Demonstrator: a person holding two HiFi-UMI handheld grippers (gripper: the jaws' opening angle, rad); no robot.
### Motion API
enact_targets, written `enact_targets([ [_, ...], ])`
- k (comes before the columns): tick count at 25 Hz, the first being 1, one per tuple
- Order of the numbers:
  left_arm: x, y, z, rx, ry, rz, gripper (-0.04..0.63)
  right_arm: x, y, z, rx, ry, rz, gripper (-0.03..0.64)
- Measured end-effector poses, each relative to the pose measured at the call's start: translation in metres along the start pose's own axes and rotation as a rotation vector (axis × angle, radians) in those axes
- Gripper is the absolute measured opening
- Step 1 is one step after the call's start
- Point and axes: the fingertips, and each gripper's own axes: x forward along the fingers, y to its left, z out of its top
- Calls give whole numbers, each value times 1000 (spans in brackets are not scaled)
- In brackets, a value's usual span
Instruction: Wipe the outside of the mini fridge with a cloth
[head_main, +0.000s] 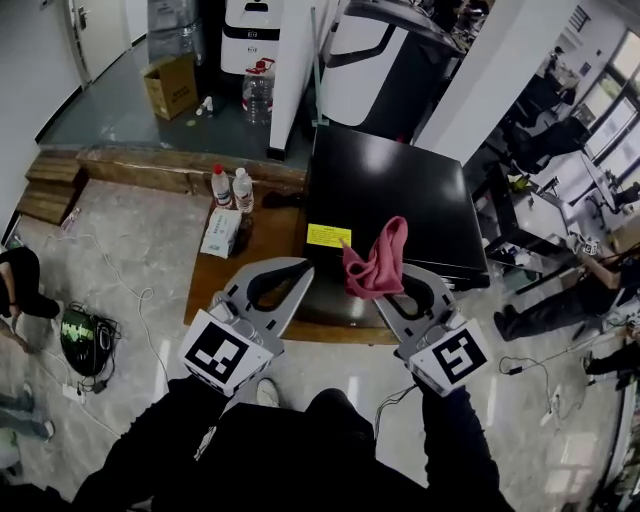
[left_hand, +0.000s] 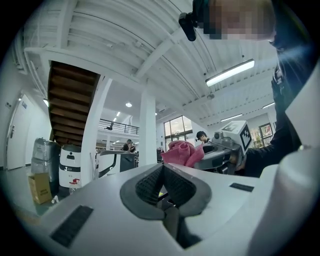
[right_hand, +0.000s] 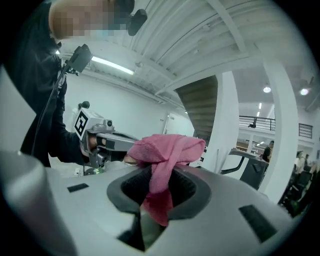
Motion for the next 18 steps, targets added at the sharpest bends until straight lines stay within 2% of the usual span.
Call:
enact_targets([
  [5, 28, 25, 17, 37, -12, 30, 6, 21, -40, 9, -87, 71, 27, 91],
  [9, 61, 52, 37, 125, -50, 70, 6, 51, -84, 17, -174, 139, 82, 92],
  [14, 108, 94, 50, 162, -48, 157, 6, 103, -144, 24, -317, 190, 173, 92],
  [18, 146, 129, 46, 162, -22, 224, 6, 152, -184, 11, -353, 278, 248, 92],
])
